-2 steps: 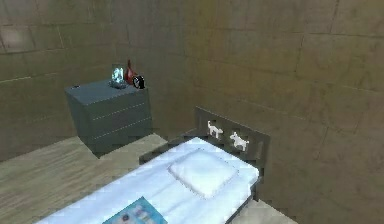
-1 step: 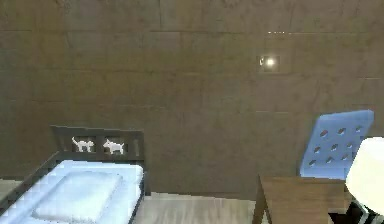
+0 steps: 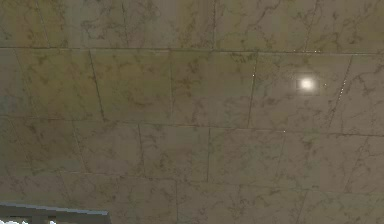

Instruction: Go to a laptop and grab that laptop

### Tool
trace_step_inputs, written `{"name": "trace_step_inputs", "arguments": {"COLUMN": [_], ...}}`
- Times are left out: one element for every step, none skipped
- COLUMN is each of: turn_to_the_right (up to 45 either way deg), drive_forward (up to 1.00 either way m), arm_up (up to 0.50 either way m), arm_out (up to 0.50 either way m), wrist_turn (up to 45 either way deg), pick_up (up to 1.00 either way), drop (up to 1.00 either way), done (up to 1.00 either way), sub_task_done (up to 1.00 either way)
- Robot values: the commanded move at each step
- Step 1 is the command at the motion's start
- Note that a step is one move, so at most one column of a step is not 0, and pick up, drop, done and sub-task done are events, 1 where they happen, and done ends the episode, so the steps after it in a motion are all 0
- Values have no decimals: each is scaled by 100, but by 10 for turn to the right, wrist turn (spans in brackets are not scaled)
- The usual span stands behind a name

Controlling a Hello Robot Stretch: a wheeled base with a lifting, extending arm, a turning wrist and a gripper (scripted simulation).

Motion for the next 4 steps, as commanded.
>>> {"name": "trace_step_inputs", "arguments": {"turn_to_the_right": [0, 0, 0, 0], "drive_forward": [0, 0, 0, 0], "arm_up": [50, 32, 0, 0], "arm_out": [0, 0, 40, 0], "wrist_turn": [0, 0, 0, 450], "pick_up": [0, 0, 0, 0], "drop": [0, 0, 0, 0], "done": [0, 0, 0, 0], "sub_task_done": [0, 0, 0, 0]}}
